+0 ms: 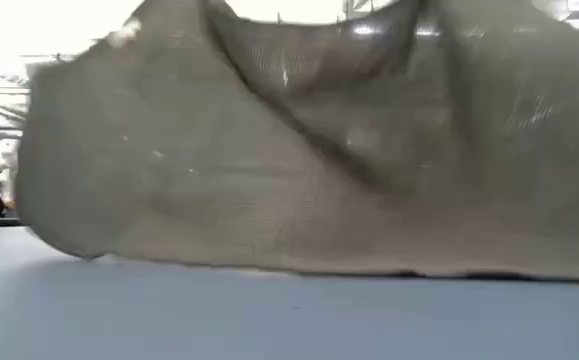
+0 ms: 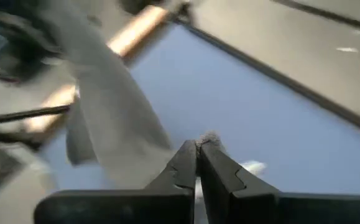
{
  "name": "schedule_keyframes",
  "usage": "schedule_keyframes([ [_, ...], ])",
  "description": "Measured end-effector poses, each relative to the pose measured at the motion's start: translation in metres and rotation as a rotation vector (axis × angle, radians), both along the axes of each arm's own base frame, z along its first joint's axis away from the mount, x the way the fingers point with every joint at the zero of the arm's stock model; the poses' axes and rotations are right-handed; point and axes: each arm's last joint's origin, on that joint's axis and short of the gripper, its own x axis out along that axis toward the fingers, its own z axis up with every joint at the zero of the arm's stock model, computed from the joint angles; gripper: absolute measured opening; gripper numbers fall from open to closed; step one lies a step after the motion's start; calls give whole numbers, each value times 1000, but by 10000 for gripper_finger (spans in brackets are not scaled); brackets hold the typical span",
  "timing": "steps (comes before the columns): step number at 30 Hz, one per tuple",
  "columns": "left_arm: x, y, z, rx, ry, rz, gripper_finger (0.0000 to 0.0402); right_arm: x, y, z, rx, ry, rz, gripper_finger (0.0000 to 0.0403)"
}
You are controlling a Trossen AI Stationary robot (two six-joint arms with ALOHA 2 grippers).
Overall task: Roll towel
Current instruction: Fold the gray towel
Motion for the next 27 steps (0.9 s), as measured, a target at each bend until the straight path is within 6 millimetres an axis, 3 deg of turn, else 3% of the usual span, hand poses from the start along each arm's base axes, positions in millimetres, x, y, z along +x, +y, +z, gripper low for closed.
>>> schedule_keyframes([
  [7,33,26,-64,-48,243,153,10,37,-17,-47,-90,330,30,4],
  [14,35,52,-105,-113,354,327,11,39,-40,-81,-146,534,14,4],
  [18,29,55,-100,-269,301,336,12,35,-52,-85,-129,562,-20,4],
  [23,20,35,-80,-606,160,9,12,31,-47,-82,12,476,67,4],
  [25,14,27,-73,-645,119,-54,13,29,-41,-80,49,446,144,4],
  [27,10,26,-71,-581,117,-10,13,28,-38,-79,22,449,175,4],
])
